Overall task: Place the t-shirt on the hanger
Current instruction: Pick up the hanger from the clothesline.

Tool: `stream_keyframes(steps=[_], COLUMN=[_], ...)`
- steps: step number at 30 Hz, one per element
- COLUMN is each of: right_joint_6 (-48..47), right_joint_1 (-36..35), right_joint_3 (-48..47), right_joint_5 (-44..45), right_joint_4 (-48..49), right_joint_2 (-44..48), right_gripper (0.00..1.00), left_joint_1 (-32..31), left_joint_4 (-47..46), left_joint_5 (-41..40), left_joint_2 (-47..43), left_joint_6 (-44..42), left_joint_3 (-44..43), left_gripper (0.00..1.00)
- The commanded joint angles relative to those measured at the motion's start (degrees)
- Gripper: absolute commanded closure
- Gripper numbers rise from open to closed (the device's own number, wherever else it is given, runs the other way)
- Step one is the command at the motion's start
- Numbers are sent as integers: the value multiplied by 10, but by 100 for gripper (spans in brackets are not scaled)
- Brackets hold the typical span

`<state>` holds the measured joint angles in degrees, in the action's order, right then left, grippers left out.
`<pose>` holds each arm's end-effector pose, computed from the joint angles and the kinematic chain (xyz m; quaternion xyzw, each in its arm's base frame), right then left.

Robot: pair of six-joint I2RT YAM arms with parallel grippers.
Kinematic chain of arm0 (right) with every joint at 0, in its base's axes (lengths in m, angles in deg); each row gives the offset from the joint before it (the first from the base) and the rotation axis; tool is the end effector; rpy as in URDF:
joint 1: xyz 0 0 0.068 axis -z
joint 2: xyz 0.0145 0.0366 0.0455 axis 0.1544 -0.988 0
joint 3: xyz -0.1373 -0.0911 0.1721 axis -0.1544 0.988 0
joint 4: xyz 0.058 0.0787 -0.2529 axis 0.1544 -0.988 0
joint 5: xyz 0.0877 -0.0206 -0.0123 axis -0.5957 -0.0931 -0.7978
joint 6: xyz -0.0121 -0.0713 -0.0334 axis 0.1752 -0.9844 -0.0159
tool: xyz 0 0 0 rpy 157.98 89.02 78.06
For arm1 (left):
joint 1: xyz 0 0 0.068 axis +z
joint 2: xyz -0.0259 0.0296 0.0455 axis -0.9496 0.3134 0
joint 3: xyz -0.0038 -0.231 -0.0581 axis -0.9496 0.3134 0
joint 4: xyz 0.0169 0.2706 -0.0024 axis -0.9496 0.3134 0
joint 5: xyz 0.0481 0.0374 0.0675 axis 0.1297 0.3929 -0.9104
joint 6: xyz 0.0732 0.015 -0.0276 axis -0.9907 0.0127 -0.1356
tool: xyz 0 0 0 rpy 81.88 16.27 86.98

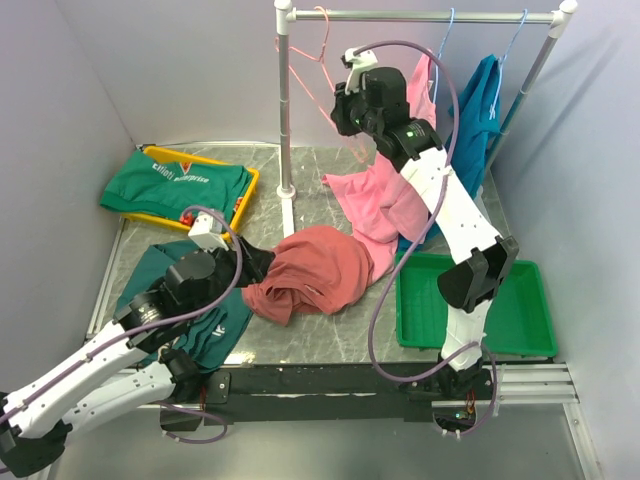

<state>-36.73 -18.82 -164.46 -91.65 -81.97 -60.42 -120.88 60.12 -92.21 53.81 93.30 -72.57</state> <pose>0.4072 0.2181 0.4205 -0.2014 0.7673 0.1705 0.5845 0.1652 -0.1531 0.2991 -0.0675 0.7944 -0.3180 0.5131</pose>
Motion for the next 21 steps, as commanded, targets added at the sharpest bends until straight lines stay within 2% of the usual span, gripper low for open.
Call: stream_keyframes(steps=[1, 4, 10, 21], right_joint_6=[17, 17, 18, 24], right_joint_1=[2, 1, 0, -22], right_joint_3=[8, 12, 0, 109], right_joint_5=[29, 42, 55, 103], right_joint_4=[59, 71, 77, 103], right_joint_2=[40, 54, 73, 164], right_gripper=[90, 100, 100, 100], left_joint_1=[3, 3, 3, 3], left_joint_4=[-3, 0, -2, 21], left_joint_5=[-5, -3, 0, -25], left_joint_2=[-14, -13, -12, 8], left_joint_6=[4, 6, 10, 32], left_joint_3=[-17, -17, -11, -10], left_gripper=[39, 39, 35, 28])
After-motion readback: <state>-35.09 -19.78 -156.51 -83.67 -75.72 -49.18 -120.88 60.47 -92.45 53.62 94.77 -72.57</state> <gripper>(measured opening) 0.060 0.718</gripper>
